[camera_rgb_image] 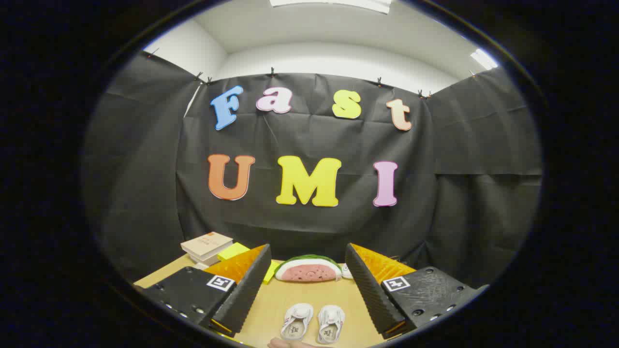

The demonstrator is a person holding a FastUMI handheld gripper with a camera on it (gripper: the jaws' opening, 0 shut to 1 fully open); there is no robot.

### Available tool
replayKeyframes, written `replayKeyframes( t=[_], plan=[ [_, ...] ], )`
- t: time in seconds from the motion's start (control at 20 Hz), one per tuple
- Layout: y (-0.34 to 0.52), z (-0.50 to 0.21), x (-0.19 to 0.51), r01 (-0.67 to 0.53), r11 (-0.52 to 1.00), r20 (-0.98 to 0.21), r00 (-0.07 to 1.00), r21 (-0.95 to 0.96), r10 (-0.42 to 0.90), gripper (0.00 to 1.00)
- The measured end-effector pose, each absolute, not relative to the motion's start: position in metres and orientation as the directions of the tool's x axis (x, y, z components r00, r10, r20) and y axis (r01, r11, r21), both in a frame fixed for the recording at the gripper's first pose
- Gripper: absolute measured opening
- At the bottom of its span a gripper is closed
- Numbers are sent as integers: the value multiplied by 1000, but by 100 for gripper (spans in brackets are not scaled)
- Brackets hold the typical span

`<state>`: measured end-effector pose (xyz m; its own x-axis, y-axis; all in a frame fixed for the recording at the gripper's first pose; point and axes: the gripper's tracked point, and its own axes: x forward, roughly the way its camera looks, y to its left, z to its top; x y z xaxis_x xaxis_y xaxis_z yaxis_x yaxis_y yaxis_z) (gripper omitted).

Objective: Open the storage box then place both shoes into the box .Put the left shoe in first, then the right shoe, with the right side of both shoes facing outward in a uniform manner.

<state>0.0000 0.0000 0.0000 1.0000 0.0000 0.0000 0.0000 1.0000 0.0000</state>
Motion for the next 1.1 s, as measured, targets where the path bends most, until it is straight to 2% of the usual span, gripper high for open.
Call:
replayKeyframes(
  t=[0.8,1.1],
  plan=[
    [-59,-23,10,36,999,-44,998,24,-35,95],
    [-66,-40,13,13,1000,-66,998,15,-12,95]
  ],
)
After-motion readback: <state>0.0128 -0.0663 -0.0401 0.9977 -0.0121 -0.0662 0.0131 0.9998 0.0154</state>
